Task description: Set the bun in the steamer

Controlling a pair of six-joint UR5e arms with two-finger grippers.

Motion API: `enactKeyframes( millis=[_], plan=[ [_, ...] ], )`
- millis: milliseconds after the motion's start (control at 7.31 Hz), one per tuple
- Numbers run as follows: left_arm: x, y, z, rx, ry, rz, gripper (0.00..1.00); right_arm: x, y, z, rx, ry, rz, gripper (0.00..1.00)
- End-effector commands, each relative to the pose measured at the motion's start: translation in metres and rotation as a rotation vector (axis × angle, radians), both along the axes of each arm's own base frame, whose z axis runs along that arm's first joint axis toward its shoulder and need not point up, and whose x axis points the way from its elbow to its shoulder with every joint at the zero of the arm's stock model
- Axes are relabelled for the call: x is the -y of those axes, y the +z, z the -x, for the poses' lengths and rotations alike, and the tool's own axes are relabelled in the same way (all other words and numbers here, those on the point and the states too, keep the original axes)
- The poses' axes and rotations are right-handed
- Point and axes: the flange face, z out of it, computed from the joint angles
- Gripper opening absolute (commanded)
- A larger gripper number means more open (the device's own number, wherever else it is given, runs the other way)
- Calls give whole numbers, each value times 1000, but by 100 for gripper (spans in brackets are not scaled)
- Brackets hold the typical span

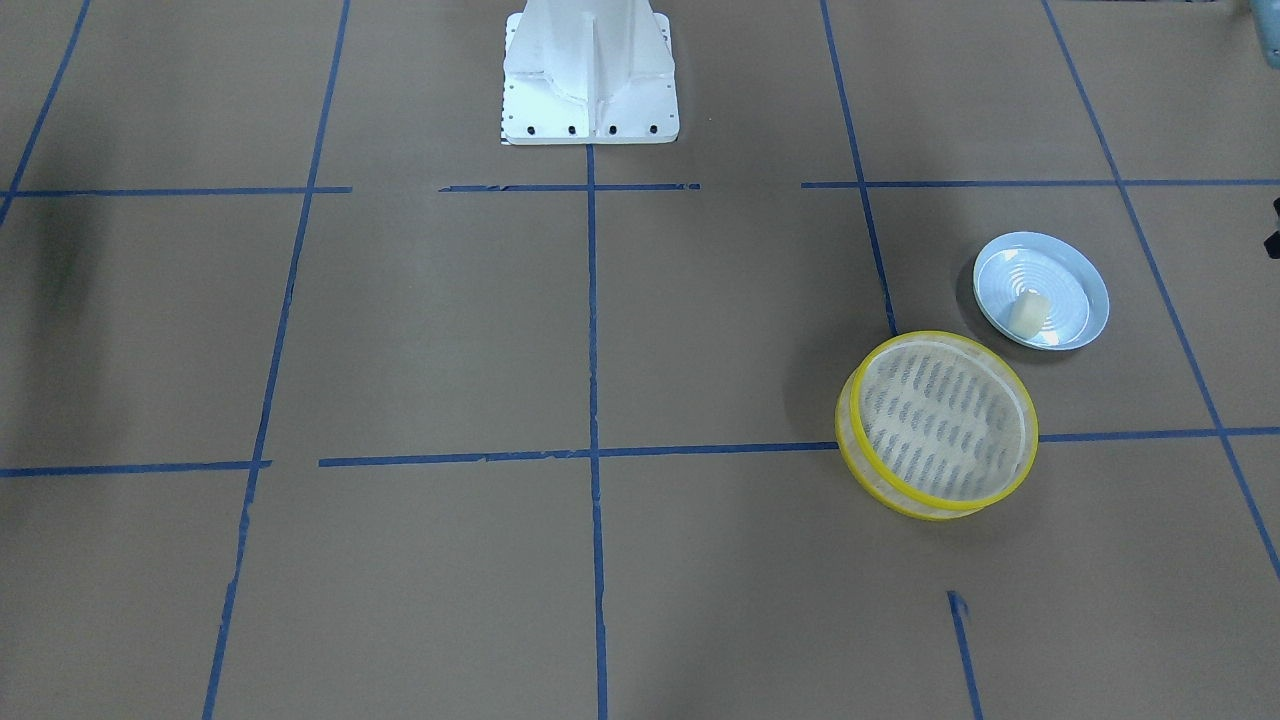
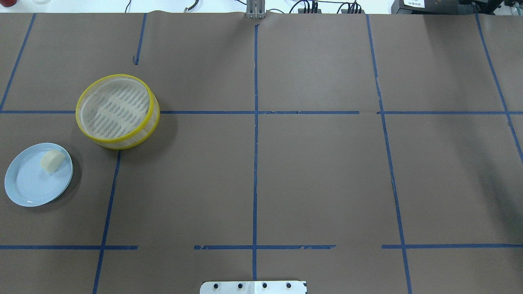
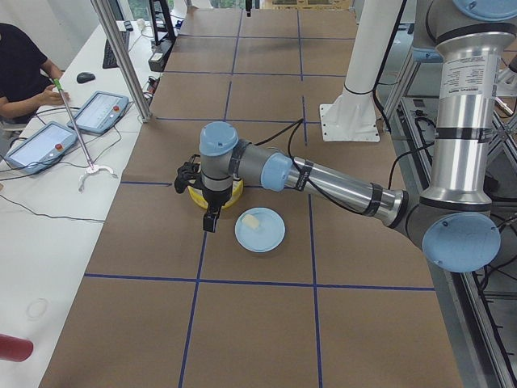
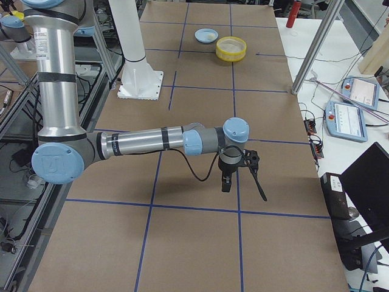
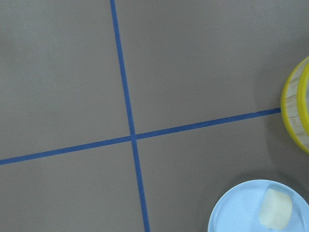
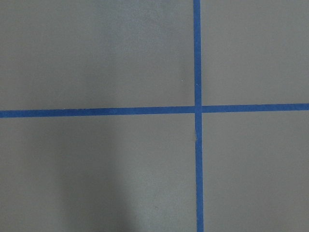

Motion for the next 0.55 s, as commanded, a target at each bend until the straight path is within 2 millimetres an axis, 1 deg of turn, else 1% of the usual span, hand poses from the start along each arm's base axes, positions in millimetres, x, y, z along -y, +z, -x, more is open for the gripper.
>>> enactKeyframes(
  millis=[0, 137, 274, 411],
  plan=[
    [-23, -29, -43, -31, -20, 38, 100, 0, 0, 1, 0, -2, 0, 100],
    [-32, -37, -65, -47, -33, 87, 100, 0, 0, 0, 0, 0, 0, 100],
    [-37, -35, -93, -43, -32, 137, 100, 0, 0, 0, 0, 0, 0, 100],
    [-37, -34, -114, -23, -61, 122, 100, 0, 0, 0, 0, 0, 0, 100]
  ],
)
